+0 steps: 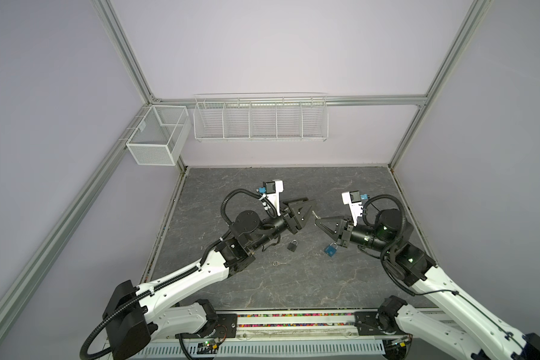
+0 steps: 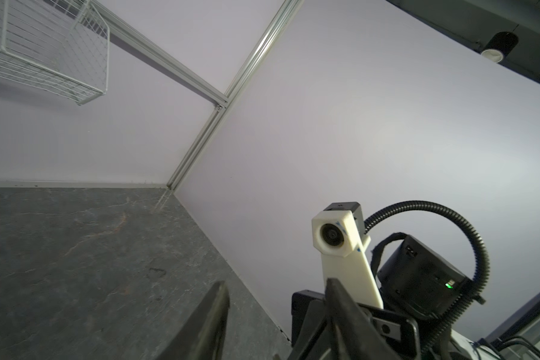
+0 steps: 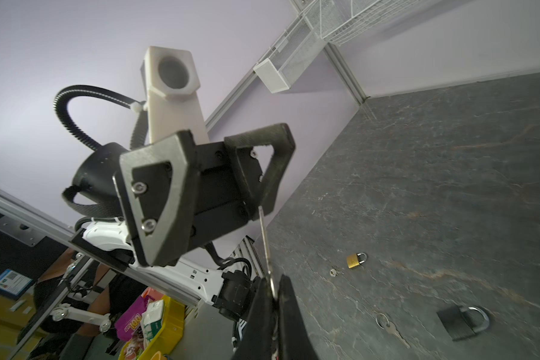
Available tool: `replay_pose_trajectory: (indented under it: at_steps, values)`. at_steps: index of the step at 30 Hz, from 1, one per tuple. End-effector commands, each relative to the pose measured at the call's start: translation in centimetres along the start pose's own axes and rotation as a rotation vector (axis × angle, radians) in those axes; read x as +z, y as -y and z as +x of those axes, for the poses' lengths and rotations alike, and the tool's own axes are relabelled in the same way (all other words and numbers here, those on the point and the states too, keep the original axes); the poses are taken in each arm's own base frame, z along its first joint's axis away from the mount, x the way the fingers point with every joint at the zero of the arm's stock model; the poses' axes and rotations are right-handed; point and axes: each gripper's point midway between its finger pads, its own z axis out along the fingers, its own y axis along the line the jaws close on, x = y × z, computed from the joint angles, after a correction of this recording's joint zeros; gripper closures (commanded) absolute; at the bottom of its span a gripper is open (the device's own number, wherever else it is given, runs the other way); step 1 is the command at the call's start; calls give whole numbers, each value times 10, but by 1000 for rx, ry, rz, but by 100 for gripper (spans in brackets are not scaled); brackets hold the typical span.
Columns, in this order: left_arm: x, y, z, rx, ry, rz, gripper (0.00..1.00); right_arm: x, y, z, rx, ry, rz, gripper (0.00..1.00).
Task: Unlock with the key
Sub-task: 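Lower the left gripper over the blue padlock and close on its body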
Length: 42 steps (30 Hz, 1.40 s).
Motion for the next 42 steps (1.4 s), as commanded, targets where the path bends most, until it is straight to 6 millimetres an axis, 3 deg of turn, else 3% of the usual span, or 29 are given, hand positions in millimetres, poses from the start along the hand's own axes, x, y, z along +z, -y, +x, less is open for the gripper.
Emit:
replay_pose_trajectory:
  at_steps: [1,6,16,25,38,42]
  values:
    - [-10,-32,7,56,-42,-190,46,-25,35,23,48,-59,231,94]
    - [-5,-67,51,67,-241,-330,41,-65,74,57,148,-134,498,94]
    - [22,-114,158,124,-640,-435,38,-129,114,112,266,-210,800,94]
    - [45,-137,236,271,-906,-514,38,-132,135,144,347,-295,866,93]
    - [67,-161,307,383,-1152,-660,38,-130,144,157,344,-319,864,93]
    - [70,-173,319,395,-1169,-712,38,-131,143,157,334,-329,864,93]
